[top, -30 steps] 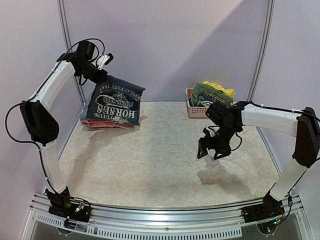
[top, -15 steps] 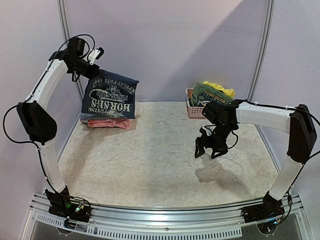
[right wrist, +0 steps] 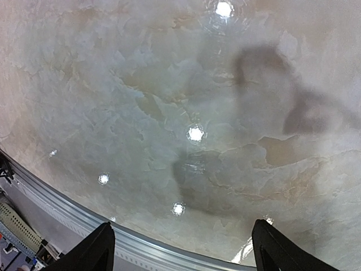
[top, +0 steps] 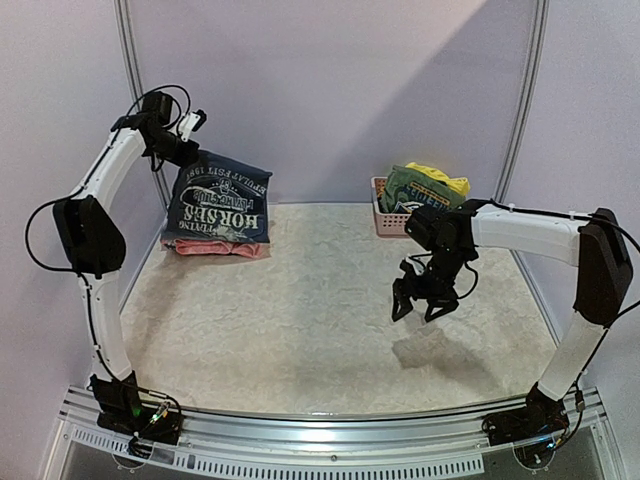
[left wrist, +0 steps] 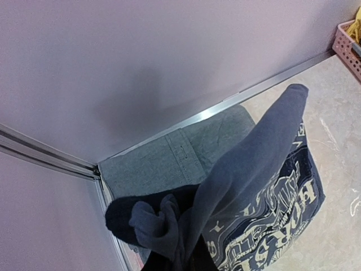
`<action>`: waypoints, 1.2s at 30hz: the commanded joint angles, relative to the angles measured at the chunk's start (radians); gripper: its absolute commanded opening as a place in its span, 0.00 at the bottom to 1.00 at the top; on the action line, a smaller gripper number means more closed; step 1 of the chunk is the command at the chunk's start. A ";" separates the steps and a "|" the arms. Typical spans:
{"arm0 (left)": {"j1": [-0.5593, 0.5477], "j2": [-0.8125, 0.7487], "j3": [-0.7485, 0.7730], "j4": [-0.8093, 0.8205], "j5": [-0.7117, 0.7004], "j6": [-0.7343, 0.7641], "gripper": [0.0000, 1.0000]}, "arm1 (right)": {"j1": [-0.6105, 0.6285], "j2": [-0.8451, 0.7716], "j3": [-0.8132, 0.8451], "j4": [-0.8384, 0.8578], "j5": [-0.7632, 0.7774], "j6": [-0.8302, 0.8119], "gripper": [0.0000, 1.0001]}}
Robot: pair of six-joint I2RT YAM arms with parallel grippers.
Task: Fold and stack the mixed laundry pile
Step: Move the square-folded tank top to the corner of the board.
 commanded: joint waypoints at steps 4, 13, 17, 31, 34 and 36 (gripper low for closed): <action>0.026 0.051 0.039 0.080 -0.080 0.027 0.00 | 0.006 0.041 -0.004 -0.046 -0.010 -0.034 0.85; 0.046 0.097 0.044 0.183 -0.106 0.003 0.00 | 0.005 0.088 0.033 -0.088 -0.004 -0.081 0.85; 0.046 0.140 0.047 0.242 -0.113 0.001 0.00 | 0.003 0.116 0.051 -0.089 -0.012 -0.097 0.86; 0.068 0.236 -0.037 0.479 -0.255 0.018 0.05 | -0.021 0.157 0.064 -0.101 -0.030 -0.119 0.86; 0.066 0.273 -0.023 0.548 -0.336 -0.018 0.34 | -0.022 0.169 0.087 -0.115 -0.030 -0.128 0.86; 0.063 0.292 0.007 0.564 -0.431 -0.068 0.58 | -0.023 0.180 0.103 -0.120 -0.030 -0.133 0.86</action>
